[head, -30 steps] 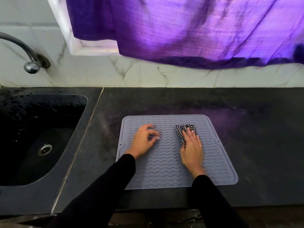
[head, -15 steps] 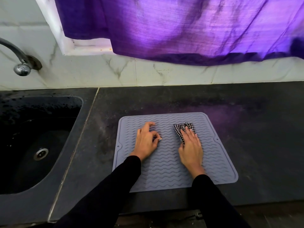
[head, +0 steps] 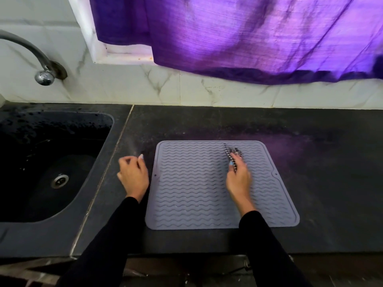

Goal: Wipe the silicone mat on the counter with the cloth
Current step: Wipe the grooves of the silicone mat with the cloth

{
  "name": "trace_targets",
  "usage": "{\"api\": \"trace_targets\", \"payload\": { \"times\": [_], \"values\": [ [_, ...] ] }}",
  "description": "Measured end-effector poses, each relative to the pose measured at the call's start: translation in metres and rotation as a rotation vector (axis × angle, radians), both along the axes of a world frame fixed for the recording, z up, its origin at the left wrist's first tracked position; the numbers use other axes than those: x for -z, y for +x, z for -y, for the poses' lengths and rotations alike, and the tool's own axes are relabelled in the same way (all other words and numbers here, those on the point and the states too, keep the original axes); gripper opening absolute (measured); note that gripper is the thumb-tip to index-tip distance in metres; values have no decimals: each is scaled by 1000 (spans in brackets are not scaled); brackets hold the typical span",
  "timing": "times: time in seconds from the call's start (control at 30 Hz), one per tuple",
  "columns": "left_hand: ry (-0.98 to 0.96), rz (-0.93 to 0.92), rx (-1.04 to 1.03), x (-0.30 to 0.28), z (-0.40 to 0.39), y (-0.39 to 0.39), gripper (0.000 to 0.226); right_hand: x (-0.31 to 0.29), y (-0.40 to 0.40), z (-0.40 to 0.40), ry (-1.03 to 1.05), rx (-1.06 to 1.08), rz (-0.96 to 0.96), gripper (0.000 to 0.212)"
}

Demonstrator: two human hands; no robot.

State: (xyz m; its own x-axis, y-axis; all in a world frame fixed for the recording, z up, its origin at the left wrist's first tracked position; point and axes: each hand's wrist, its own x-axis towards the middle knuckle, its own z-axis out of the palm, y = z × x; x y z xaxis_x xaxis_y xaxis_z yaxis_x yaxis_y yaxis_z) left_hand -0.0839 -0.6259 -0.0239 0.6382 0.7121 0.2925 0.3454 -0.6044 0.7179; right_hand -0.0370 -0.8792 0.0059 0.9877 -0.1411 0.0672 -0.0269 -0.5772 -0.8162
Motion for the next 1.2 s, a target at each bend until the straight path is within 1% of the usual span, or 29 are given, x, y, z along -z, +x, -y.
{"api": "trace_targets", "payload": {
  "times": [0.07,0.1,0.13,0.2,0.27,0.33,0.43,0.5,0.53,0.6,0.67,0.7,0.73,0.77,0.83,0.87,0.93,0.97,1.03,1.13,1.2],
  "values": [
    [-11,0,-47,4,-13,-8,19,1,-14,-16,-184,-228,70,54],
    [-11,-36,-14,5,-17,-11,22,5,-21,-24,-319,-334,94,58],
    [17,-88,57,9,-20,-11,31,10,-26,-31,-453,-409,108,59],
    [152,-227,245,16,-23,-11,47,18,-34,-41,-667,-453,93,57],
    [286,-370,378,23,-24,-11,65,17,-36,-48,-793,-434,48,54],
    [344,-434,425,26,-25,-12,76,13,-34,-54,-864,-439,23,52],
    [387,-473,430,26,-25,-12,78,7,-26,-62,-953,-513,-47,49],
    [392,-519,442,24,-25,-15,80,2,-17,-62,-935,-562,-64,46],
    [375,-551,458,22,-24,-12,80,-3,-8,-59,-854,-565,-87,43],
    [331,-619,475,19,-20,-10,71,-15,8,-52,-570,-510,-204,39],
    [292,-664,474,17,-17,-12,59,-28,15,-48,-230,-397,-353,39],
    [289,-664,468,16,-15,-12,57,-33,14,-50,-79,-338,-377,40],
    [293,-659,463,16,-14,-12,55,-34,11,-55,-10,-303,-373,42],
    [296,-653,460,15,-14,-13,55,-35,5,-63,-36,-317,-355,42],
    [303,-648,467,15,-15,-13,54,-24,-13,-77,-297,-386,-299,38],
    [308,-648,470,16,-16,-13,54,-15,-23,-82,-434,-409,-234,38],
    [313,-639,466,16,-15,-13,54,1,-43,-85,-595,-444,-101,48],
    [314,-630,462,17,-15,-13,54,7,-50,-85,-620,-447,-64,54],
    [319,-622,461,18,-14,-14,53,16,-56,-84,-639,-443,-53,61],
    [329,-602,457,20,-16,-15,54,18,-63,-84,-647,-453,-59,63],
    [353,-577,468,21,-16,-17,60,13,-61,-83,-625,-480,-60,61]
  ]
}}
